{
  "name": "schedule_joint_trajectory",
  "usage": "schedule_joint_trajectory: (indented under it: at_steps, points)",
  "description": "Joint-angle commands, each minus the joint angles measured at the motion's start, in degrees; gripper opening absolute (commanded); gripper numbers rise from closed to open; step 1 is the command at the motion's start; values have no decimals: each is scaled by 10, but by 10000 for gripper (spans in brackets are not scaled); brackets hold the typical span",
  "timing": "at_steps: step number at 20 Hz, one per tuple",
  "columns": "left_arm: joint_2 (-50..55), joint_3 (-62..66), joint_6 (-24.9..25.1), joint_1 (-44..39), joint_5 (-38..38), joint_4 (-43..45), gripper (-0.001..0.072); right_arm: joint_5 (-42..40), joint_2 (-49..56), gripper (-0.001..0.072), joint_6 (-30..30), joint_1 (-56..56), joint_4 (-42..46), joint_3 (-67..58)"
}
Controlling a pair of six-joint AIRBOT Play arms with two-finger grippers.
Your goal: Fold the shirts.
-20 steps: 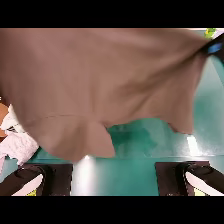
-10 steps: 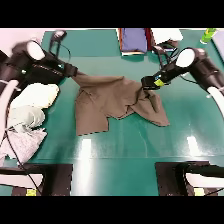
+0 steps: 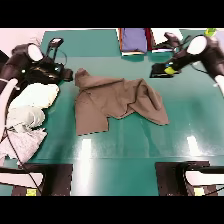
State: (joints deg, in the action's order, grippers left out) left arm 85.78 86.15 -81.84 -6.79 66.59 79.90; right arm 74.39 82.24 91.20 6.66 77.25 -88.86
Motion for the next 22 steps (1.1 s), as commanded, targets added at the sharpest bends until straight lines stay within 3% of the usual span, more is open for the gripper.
schedule_joint_trajectory:
  at_steps: [1, 2, 3, 4, 9, 16, 20, 22]
  points:
    - [-71, -103, -18, 25, 42, 6, 486, 64, -90, 475, -9, -59, 24, 89]
    - [-91, -143, -19, 25, 31, 7, 486, 68, -116, 493, -9, -79, 23, 137]
    - [-108, -182, -23, 23, 17, -1, 487, 66, -137, 574, -9, -97, 23, 185]
    - [-120, -212, -23, 22, 5, -9, 487, 62, -155, 584, -9, -117, 23, 236]
    - [-127, -268, -23, 22, -17, -49, 486, -16, -169, 574, -20, -144, -7, 412]
    - [-127, -268, -23, 22, -23, -51, 486, -74, -98, 542, -14, -82, -20, 412]
    - [-125, -268, -23, 22, -30, -54, 487, -59, -83, 409, -4, -57, 28, 397]
    - [-121, -268, -21, 22, -48, -67, 490, -63, -83, 196, -2, -48, 43, 397]
